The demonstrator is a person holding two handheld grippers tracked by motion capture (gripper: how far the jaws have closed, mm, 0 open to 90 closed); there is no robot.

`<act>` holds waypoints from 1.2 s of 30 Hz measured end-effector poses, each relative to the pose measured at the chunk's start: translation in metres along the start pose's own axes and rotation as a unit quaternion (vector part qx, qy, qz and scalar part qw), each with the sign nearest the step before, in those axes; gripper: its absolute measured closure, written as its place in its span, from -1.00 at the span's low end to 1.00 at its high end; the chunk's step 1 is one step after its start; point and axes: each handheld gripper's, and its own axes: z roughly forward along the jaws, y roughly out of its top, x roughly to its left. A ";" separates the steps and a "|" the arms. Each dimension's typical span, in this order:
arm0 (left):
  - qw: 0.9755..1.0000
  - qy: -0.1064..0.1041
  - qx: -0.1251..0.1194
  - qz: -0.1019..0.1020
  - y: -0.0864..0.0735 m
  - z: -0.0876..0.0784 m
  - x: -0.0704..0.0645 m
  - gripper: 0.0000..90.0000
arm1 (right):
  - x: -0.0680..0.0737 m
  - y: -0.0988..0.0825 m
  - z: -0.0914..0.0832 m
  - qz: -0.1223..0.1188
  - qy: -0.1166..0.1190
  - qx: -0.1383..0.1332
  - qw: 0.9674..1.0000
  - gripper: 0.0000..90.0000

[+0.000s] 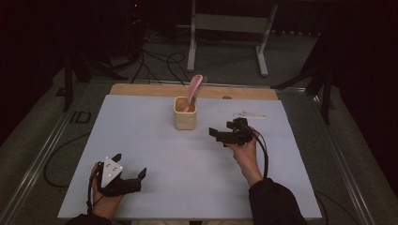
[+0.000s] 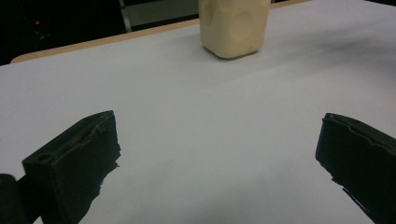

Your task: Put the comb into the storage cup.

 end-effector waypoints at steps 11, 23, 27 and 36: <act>1.000 0.002 0.001 0.000 0.000 0.000 0.000 -1.00 | -0.004 -0.024 -0.026 -0.020 -0.019 0.001 1.000 -0.81; 1.000 0.006 0.003 0.002 0.000 0.000 0.000 -1.00 | -0.005 -0.064 -0.053 -0.070 -0.068 0.006 0.995 -0.80; 1.000 0.006 0.001 0.001 0.000 0.000 0.001 -1.00 | -0.002 -0.073 -0.065 -0.079 -0.073 0.003 0.994 -0.80; 1.000 0.007 -0.006 -0.001 0.001 -0.002 0.002 -1.00 | -0.002 -0.089 -0.088 -0.091 -0.073 -0.025 0.993 -0.80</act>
